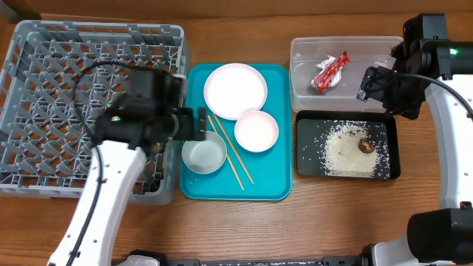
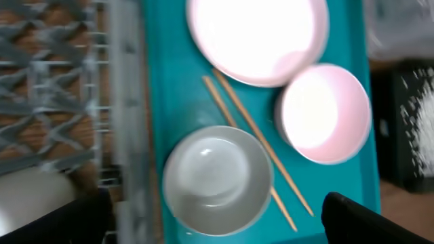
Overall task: Sort waste into correct bins and load items into the dishwasher
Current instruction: 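Reach the left gripper to the grey bowl on the teal tray and grasp it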
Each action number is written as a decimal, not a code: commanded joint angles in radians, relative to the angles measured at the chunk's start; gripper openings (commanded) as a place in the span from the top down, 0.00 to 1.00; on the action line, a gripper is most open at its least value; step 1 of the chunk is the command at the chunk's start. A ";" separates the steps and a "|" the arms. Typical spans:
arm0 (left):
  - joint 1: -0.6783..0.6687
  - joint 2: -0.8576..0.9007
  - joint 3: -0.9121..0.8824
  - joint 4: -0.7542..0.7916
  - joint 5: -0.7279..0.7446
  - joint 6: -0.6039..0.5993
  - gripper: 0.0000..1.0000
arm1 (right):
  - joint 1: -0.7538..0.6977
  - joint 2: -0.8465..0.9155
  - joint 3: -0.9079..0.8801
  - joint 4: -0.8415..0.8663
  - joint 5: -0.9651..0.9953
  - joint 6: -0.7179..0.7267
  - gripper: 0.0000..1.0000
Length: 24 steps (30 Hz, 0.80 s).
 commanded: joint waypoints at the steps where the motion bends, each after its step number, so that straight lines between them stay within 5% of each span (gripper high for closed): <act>1: -0.088 0.061 -0.007 -0.003 0.001 0.020 0.02 | 0.003 -0.018 0.000 0.002 -0.004 0.000 0.19; 10: -0.240 0.290 -0.011 -0.007 -0.075 0.019 0.18 | 0.003 -0.018 0.000 0.001 -0.004 0.000 0.18; 16: -0.260 0.439 -0.011 -0.029 -0.075 0.019 0.39 | 0.003 -0.018 0.000 0.001 -0.004 0.000 0.18; 24: -0.260 0.497 -0.002 -0.033 -0.076 0.019 0.93 | 0.003 -0.018 0.000 0.001 -0.004 0.000 0.19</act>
